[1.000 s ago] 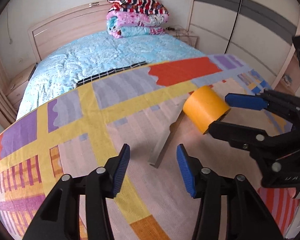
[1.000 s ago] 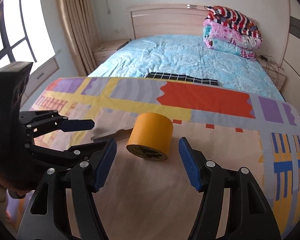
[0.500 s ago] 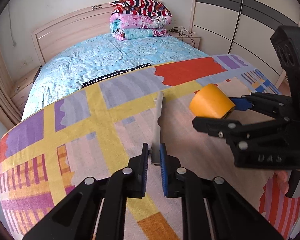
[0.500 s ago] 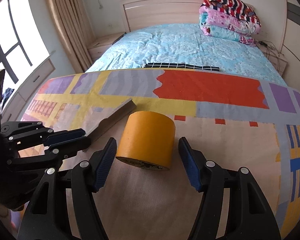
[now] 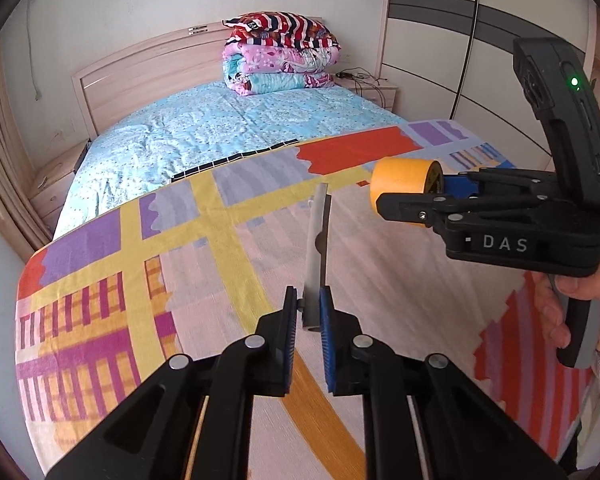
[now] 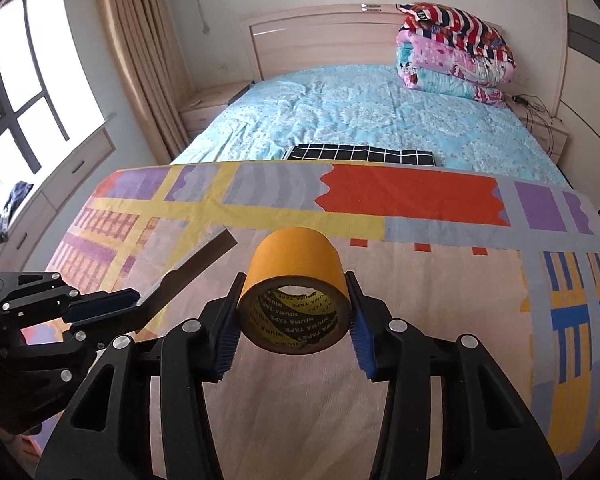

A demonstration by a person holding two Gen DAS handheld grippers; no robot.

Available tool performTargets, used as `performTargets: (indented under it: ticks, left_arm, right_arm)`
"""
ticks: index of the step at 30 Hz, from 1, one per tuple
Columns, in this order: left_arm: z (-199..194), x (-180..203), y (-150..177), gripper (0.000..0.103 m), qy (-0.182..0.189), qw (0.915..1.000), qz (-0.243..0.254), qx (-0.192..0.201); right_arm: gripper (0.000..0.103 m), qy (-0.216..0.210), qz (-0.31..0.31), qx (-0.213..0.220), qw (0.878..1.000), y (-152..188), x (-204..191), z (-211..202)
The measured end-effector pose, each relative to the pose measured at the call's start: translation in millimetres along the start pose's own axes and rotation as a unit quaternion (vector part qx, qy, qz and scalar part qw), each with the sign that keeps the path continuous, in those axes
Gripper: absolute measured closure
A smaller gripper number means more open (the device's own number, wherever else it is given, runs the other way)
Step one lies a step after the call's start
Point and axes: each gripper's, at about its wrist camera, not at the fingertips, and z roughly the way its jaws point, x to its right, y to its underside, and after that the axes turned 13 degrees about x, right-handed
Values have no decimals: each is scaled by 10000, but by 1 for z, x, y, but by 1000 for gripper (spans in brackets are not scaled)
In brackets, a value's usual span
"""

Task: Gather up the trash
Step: 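Carry the stick and tape roll down into the trash bag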

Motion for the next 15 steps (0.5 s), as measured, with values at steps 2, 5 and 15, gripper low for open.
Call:
performTargets:
  ticks: [2,5,15]
  left_arm:
    - [-15,4,-1,92,59,10000,-29,61]
    - [-35,13,-2,92,64,9999,15,151]
    - [-107,44,-1,92,194,9988,12,446]
  right_arm:
    - [57,-15,-34,58,10000,1,-2,-12]
    - [57,32,-205,182,9996,2,-8,-31]
    - [57,-315,-120,327,9989,9,-15,-104]
